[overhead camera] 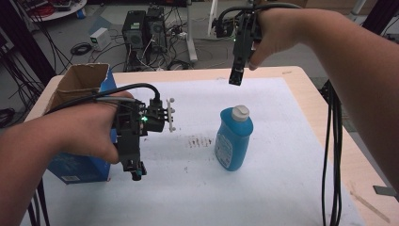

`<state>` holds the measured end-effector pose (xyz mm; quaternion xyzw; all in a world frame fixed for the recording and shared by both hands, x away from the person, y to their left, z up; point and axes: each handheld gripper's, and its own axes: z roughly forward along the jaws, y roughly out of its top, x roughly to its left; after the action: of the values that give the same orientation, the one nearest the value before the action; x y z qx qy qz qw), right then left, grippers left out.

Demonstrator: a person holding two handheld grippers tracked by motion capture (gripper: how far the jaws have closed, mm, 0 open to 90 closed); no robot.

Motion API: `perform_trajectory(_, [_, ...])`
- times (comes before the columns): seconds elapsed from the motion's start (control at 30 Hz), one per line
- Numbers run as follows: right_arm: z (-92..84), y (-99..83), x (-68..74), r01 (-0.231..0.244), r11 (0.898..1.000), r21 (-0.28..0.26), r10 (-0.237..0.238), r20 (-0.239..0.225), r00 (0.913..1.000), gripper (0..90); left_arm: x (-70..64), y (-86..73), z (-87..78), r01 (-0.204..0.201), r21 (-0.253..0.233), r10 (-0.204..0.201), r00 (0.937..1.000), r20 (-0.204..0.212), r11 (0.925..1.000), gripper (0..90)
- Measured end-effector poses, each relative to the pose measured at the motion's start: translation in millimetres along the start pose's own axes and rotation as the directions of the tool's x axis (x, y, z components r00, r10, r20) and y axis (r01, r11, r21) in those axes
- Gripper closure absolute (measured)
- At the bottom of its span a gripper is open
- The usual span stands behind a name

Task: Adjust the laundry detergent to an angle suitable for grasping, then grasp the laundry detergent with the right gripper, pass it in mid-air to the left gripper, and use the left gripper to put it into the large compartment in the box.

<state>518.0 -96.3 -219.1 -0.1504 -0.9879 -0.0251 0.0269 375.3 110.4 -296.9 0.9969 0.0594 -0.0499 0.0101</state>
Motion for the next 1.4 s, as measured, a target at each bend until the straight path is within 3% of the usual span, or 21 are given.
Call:
perform_trajectory(0.87, [-3.1,-4.2,1.6,-0.017,1.000,-0.006,0.017,0.009,0.9998,3.2,-4.8,-1.5,-2.8,-0.012,0.003,0.012,0.9997,-0.022,0.9999,1.7])
perform_trajectory(1.07, [0.1,-7.1,-0.8,-0.032,0.998,-0.049,0.033,0.022,0.9992,3.2,-4.5,1.0,-1.3,-0.024,-0.006,0.024,0.9995,-0.020,0.9997,1.8])
perform_trajectory(1.27, [-2.3,-32.5,-3.4,-0.094,0.992,-0.079,0.098,0.050,0.9939,3.2,-3.1,-0.4,-1.5,-0.026,-0.004,0.026,0.9992,-0.029,0.9997,1.7])
perform_trajectory(1.33, [-5.2,-44.7,-2.5,-0.113,0.988,-0.108,0.119,0.048,0.9918,3.2,-3.5,-0.6,-1.5,-0.029,-0.004,0.029,0.9991,-0.032,0.9996,1.8])
perform_trajectory(1.4, [-7.9,-57.4,1.4,-0.148,0.977,-0.157,0.156,0.043,0.9868,3.2,-4.9,-1.1,-1.3,-0.027,-0.008,0.027,0.9991,-0.034,0.9996,1.8])
